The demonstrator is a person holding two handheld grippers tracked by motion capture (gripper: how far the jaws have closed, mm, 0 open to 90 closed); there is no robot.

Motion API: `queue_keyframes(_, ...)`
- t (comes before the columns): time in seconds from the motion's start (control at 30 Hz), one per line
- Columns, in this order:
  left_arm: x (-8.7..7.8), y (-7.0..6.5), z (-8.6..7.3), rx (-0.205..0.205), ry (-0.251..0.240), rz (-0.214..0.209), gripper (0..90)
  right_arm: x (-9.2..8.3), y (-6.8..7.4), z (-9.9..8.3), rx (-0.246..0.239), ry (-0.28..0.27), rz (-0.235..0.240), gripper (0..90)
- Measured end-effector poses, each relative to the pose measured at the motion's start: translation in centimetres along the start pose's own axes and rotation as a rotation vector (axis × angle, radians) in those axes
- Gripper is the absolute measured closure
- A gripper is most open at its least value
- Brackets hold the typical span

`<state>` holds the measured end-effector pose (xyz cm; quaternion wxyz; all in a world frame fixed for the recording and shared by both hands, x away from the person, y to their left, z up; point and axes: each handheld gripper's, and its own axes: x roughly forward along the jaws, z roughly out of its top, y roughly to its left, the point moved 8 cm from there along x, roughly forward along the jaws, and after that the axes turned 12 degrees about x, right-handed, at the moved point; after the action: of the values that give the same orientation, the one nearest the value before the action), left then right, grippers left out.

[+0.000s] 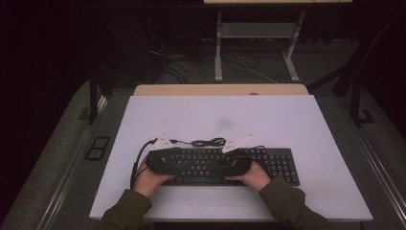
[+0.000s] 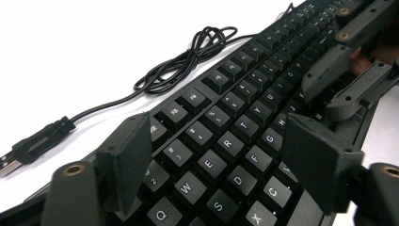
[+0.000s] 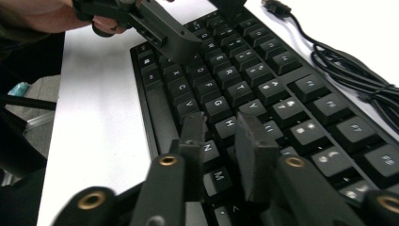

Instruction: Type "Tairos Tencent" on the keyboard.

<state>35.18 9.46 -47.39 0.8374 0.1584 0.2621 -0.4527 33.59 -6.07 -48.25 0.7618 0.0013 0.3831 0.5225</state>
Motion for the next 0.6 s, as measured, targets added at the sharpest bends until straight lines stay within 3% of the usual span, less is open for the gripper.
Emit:
queue_keyframes(0.23, 0.4, -0.4, 0.6, 0.007, -0.009, -0.016, 38.6, -0.8, -0.9, 0.3, 0.026, -0.04, -0.017, 49.0)
queue_keyframes(0.37, 0.7, -0.7, 0.9, 0.015, -0.004, -0.032, 50.7, -1.1, -1.6, 0.4, 0.042, -0.065, -0.045, 37.2)
queue_keyframes(0.6, 1.3, -1.2, 1.5, 0.021, -0.001, -0.049, 72.5, -1.6, -2.8, 0.8, 0.073, -0.116, -0.095, 26.8)
